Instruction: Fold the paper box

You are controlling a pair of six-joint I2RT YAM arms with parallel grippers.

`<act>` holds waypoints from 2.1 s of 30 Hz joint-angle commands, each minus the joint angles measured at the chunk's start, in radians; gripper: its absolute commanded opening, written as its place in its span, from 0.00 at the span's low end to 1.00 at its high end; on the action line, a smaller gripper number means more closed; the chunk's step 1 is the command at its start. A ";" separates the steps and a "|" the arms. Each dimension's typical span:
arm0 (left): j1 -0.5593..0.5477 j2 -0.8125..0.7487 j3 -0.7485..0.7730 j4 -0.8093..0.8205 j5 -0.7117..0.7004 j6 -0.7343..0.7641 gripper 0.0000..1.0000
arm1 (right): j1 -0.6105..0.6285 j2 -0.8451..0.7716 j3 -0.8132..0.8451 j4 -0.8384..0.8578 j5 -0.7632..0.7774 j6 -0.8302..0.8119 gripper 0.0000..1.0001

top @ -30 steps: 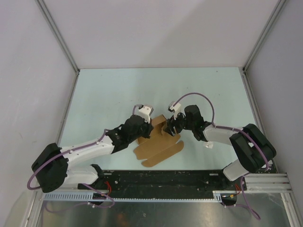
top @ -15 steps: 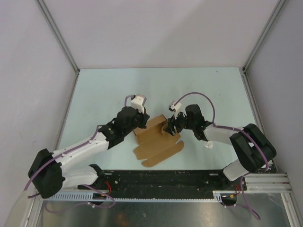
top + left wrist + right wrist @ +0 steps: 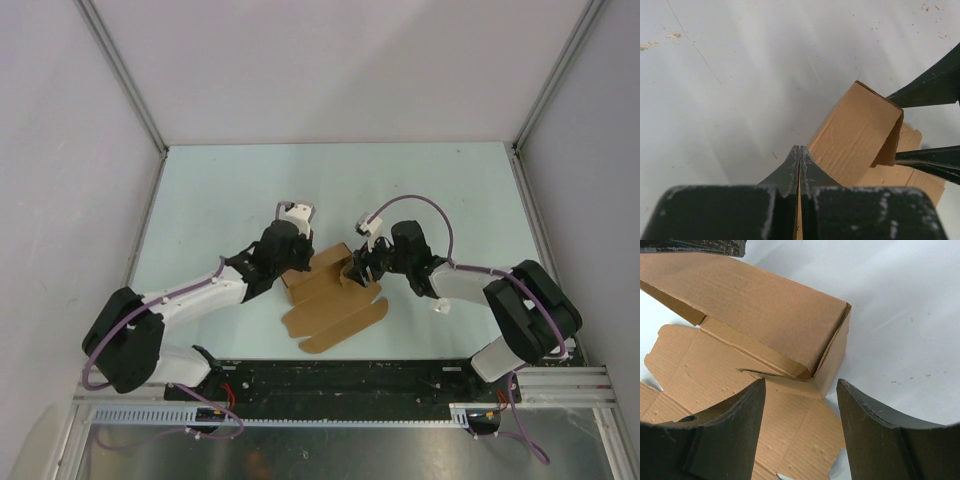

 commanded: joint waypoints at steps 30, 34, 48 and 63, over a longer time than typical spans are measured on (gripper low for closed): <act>0.048 0.020 0.018 0.062 0.136 -0.011 0.00 | 0.029 0.137 0.000 0.271 0.045 0.092 0.38; 0.048 0.010 0.005 0.062 0.161 -0.018 0.00 | 0.040 0.148 0.000 0.318 0.074 0.120 0.33; 0.048 0.005 -0.010 0.062 0.159 -0.024 0.00 | 0.058 0.202 0.003 0.412 0.089 0.155 0.11; 0.048 -0.029 -0.039 0.050 0.147 -0.032 0.00 | 0.060 0.105 0.012 0.245 0.085 0.059 0.31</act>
